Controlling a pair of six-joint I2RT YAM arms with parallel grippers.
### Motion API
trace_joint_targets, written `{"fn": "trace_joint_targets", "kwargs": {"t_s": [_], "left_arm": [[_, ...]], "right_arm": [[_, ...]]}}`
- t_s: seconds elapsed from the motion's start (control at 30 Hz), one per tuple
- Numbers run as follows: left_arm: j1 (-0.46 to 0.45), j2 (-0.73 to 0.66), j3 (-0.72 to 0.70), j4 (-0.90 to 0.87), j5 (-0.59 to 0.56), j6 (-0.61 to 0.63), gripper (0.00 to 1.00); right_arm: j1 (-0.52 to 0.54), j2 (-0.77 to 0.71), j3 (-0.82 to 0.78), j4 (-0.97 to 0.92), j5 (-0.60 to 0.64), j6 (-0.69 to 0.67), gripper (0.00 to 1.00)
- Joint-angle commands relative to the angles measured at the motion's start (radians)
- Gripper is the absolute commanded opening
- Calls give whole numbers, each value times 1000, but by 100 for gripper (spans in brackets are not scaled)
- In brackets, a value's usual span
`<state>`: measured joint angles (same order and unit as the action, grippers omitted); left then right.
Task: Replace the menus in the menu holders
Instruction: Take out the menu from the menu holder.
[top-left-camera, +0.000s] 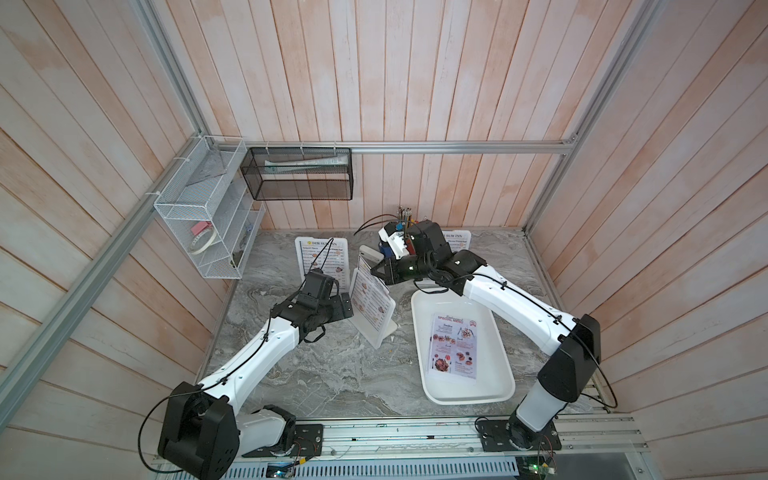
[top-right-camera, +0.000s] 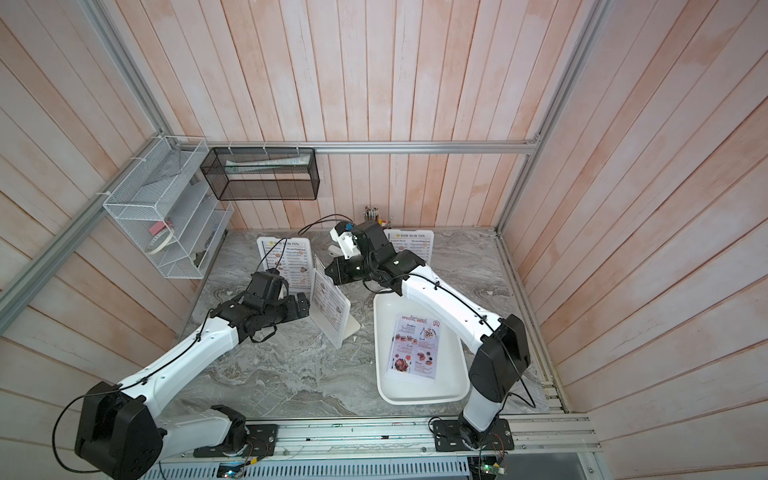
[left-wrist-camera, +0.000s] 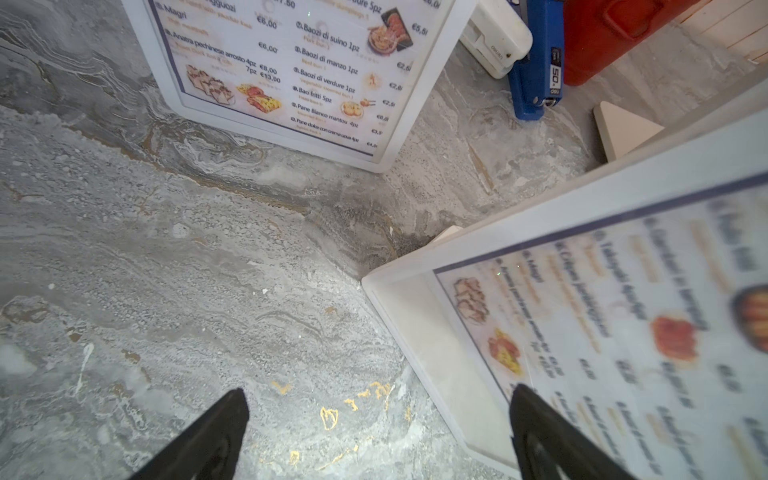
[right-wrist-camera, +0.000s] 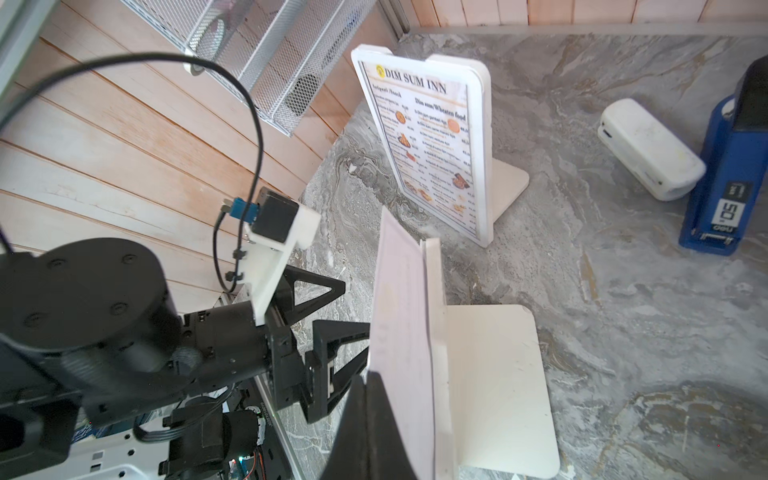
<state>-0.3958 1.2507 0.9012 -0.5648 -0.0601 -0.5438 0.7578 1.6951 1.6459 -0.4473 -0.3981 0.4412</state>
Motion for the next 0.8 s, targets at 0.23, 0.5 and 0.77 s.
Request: {"fn": "trace_joint_targets", "kwargs": {"t_s": [0.23,0.5,0.77], "left_arm": [[14,-23,71,-38,-59,34,100],[87,-23,87,-53,-51,38,100],[156,10,106,-24,-62,51,100]], "right_arm": [[-43,-84,205,-137,-5,-64,0],[-83,-183,248,-146,-112,-65,0],[-18,-279,100,-49,-240,-6,0]]}}
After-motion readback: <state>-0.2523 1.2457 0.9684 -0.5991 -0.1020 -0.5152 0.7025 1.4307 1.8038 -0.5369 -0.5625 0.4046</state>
